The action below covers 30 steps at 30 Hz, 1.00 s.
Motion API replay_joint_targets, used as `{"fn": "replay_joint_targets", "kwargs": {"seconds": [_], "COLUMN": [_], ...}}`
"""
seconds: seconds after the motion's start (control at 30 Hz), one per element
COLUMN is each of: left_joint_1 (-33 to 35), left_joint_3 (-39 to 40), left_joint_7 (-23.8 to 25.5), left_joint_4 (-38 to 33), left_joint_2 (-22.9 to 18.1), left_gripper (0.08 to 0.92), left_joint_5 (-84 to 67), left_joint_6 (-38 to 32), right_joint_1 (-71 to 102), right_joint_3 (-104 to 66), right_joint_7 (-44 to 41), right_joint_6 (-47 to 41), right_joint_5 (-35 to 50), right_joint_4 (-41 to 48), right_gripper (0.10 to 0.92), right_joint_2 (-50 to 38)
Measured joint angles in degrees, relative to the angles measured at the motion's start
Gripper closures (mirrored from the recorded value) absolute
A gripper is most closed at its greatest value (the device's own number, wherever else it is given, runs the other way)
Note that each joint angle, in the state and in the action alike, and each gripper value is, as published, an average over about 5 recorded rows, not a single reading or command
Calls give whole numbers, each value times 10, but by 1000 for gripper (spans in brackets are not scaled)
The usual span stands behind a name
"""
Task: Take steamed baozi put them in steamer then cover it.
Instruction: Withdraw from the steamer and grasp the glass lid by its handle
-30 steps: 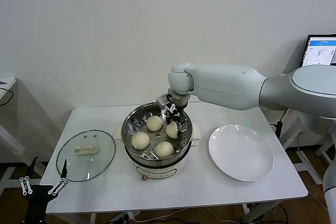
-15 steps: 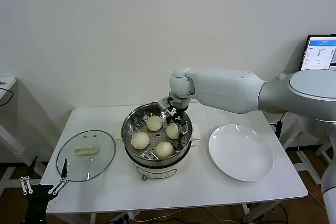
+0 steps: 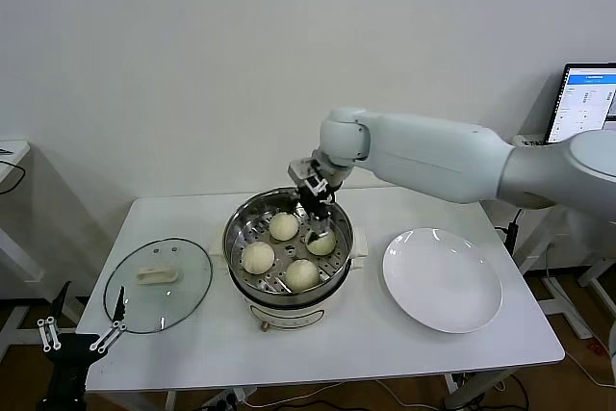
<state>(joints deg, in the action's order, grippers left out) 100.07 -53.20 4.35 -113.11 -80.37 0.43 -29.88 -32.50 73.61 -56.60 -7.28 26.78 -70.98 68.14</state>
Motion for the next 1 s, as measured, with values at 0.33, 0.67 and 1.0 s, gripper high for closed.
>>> {"fn": "replay_joint_targets", "kwargs": {"seconds": [0.33,0.67,1.0], "left_joint_1": [-17,-42,-65], "left_joint_3": [21,47,61], "left_joint_7": [-21,-70,-131], "left_joint_4": [-45,-64,16], "left_joint_2": [15,30,62], "left_gripper": [177,177,177], "left_joint_5": [58,148,367], "left_joint_6": [27,79,153], "right_joint_1": [95,377,680], "right_joint_3": [-126,-419,-723], "right_joint_7": [328,554,625], "right_joint_6": [92,182,247], "right_joint_5": [68,51,-18], "right_joint_4": [-69,-101,-123], "right_gripper": [203,203,203], "right_joint_2": [-108,-177,-117]}}
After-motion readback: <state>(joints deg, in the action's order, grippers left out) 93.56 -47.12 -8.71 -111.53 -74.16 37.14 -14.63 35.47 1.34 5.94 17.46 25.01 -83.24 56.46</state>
